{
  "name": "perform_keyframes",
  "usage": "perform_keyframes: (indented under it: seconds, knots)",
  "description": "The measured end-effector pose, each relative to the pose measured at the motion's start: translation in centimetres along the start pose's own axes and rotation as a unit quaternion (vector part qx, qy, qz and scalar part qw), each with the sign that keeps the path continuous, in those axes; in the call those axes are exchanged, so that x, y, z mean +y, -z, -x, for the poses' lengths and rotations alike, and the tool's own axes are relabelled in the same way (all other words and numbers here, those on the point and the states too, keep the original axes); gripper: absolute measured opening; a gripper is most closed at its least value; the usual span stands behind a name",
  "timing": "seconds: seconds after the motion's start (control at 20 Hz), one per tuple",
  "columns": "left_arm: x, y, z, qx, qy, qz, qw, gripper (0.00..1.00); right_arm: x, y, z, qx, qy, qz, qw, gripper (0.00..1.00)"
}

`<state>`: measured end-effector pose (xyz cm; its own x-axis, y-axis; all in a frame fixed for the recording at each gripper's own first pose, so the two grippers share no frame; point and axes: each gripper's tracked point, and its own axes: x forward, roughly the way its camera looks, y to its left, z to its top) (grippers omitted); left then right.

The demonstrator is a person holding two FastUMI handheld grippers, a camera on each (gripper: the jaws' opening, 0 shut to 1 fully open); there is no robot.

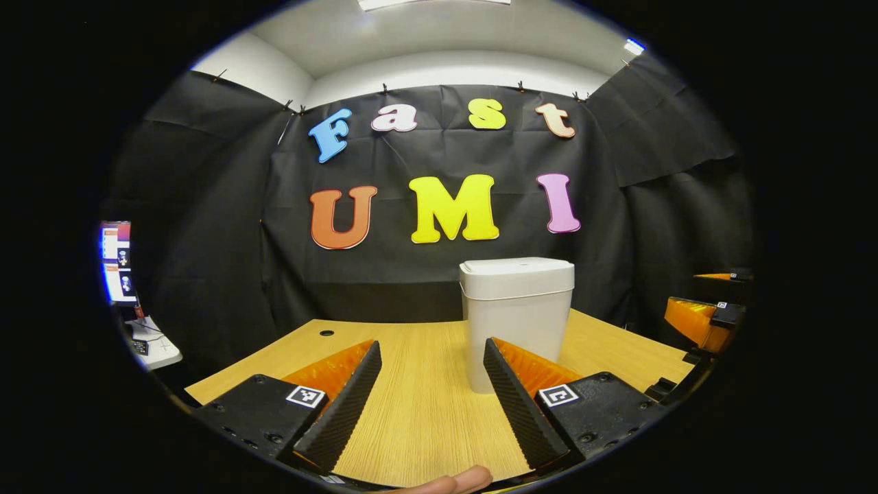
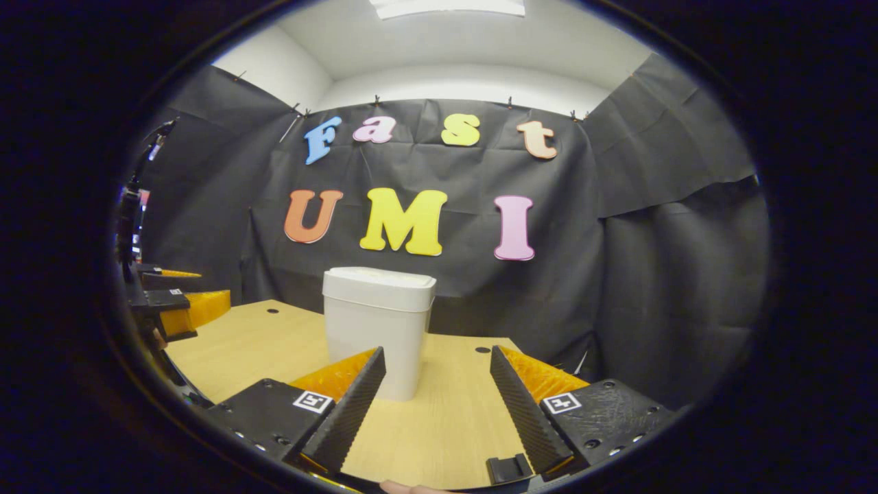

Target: Press the lid of the desktop garbage bin to open it, pick up the crumpled paper on the desktop and throw it into the bin, then pick up the pop can on the desktop and drop it into the bin, and finally close the garbage bin lid.

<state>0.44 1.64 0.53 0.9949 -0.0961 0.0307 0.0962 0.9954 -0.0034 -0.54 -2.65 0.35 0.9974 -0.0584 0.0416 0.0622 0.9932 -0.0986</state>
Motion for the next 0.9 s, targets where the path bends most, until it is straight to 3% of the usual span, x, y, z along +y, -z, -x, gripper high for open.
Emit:
perform_keyframes:
  seconds: [0.9]
  knots:
    - [0.0, 0.4, -0.4, 0.01, 0.011, 0.01, 1.0, 0.97, 2.1, 1.0, -0.2, 0.016, -0.011, 0.041, 0.999, 0.95]
